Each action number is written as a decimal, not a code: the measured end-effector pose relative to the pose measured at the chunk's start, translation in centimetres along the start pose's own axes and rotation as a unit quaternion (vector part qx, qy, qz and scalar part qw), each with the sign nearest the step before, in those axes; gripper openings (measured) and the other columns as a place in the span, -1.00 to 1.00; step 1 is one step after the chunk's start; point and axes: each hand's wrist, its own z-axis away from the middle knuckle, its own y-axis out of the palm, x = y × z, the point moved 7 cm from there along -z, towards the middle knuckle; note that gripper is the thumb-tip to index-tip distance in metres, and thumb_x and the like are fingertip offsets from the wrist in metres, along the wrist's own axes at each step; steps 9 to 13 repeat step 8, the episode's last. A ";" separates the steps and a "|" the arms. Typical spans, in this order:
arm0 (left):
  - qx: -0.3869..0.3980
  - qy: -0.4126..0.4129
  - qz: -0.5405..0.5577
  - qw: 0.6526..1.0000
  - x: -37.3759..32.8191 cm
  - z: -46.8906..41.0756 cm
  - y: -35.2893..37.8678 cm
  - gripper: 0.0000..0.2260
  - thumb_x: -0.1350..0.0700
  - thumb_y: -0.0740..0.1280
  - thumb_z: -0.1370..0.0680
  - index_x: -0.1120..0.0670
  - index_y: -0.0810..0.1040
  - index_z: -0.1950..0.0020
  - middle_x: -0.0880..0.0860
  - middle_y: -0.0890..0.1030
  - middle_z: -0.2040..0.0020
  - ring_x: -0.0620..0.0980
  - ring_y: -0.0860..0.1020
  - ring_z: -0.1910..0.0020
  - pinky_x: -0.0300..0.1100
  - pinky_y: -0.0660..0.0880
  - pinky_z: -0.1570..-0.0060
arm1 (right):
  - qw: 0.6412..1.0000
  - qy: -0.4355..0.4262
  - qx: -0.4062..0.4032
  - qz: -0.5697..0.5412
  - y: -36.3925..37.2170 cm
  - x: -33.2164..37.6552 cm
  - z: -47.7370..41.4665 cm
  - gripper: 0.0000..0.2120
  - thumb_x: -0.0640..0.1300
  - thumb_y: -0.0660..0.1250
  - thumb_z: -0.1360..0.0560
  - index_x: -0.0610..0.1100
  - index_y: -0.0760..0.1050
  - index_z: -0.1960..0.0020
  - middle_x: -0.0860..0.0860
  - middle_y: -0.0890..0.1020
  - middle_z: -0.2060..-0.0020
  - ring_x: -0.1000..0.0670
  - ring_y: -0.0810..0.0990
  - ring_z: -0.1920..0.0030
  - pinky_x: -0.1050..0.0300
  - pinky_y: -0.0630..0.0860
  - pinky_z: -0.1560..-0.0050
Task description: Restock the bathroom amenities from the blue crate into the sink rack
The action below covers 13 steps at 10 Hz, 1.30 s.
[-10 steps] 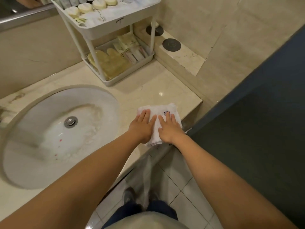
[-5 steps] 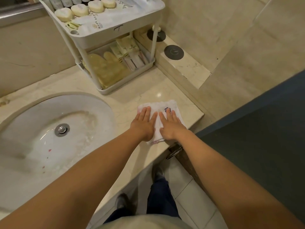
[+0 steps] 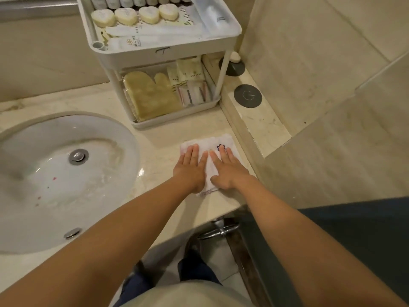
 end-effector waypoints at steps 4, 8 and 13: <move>-0.042 -0.002 0.017 0.999 -0.3 -0.5 -1.2 -0.44 -0.04 -0.05 -0.69 0.05 -0.29 -0.58 0.16 -0.34 -0.56 0.10 -0.31 -0.55 -0.02 -0.23 -0.53 | 0.999 -0.028 -0.015 0.015 -1.1 -1.0 -0.7 -0.24 0.02 0.12 -0.60 0.04 -0.33 -0.58 -0.05 -0.37 -0.54 -0.09 -0.38 -0.54 -0.05 -0.20 -0.55; -0.072 -0.048 0.071 0.994 1.8 3.8 -0.1 -0.45 -0.08 0.00 -0.68 0.04 -0.10 -0.61 0.14 -0.19 -0.60 0.10 -0.19 -0.58 0.01 -0.11 -0.54 | 1.000 -0.012 -0.008 -0.019 -1.6 1.0 1.9 -0.31 -0.04 0.13 -0.60 -0.03 -0.15 -0.61 -0.05 -0.17 -0.59 -0.13 -0.15 -0.58 -0.13 0.09 -0.52; -0.072 -0.048 0.071 0.994 1.8 3.8 -0.1 -0.45 -0.08 0.00 -0.68 0.04 -0.10 -0.61 0.14 -0.19 -0.60 0.10 -0.19 -0.58 0.01 -0.11 -0.54 | 1.000 -0.012 -0.008 -0.019 -1.6 1.0 1.9 -0.31 -0.04 0.13 -0.60 -0.03 -0.15 -0.61 -0.05 -0.17 -0.59 -0.13 -0.15 -0.58 -0.13 0.09 -0.52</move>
